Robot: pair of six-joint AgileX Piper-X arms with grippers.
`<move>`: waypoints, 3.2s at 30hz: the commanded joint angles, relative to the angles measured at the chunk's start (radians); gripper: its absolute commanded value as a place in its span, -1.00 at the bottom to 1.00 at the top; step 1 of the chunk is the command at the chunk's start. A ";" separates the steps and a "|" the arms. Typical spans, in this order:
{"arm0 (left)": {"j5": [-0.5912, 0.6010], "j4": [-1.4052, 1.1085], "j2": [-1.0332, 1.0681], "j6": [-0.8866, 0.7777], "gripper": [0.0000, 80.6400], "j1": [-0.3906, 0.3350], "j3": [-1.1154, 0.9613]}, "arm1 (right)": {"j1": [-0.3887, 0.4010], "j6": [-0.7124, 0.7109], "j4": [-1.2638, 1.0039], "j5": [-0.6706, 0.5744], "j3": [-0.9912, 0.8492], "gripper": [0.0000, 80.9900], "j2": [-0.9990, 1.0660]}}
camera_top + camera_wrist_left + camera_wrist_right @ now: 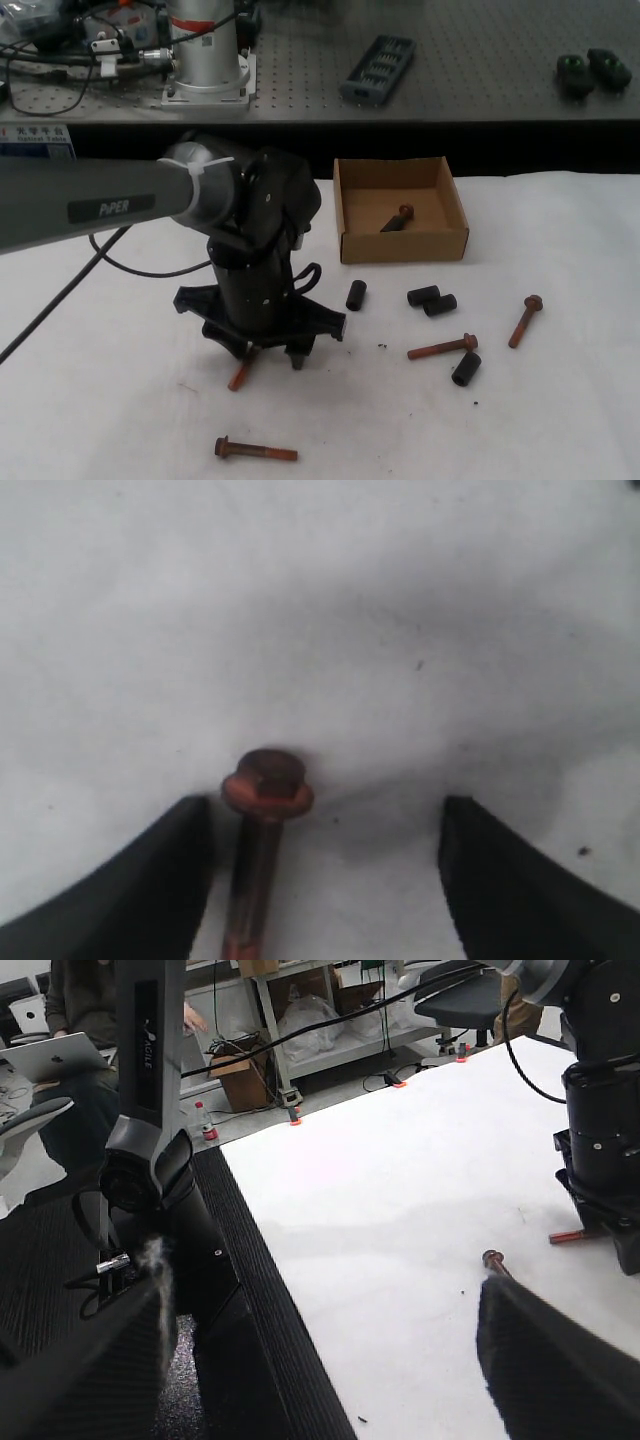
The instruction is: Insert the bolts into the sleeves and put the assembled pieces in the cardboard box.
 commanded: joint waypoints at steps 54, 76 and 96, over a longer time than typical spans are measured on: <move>-0.075 0.032 -0.034 0.340 -0.98 0.001 -0.041 | -0.005 -0.008 0.006 -0.007 -0.001 0.48 -0.007; 0.287 0.041 -0.379 0.392 -0.98 0.006 0.024 | -0.005 -0.008 0.008 -0.007 -0.001 0.48 -0.007; 0.028 -0.323 -0.396 0.231 -0.98 0.158 0.353 | -0.005 -0.008 0.009 0.001 -0.001 0.48 -0.007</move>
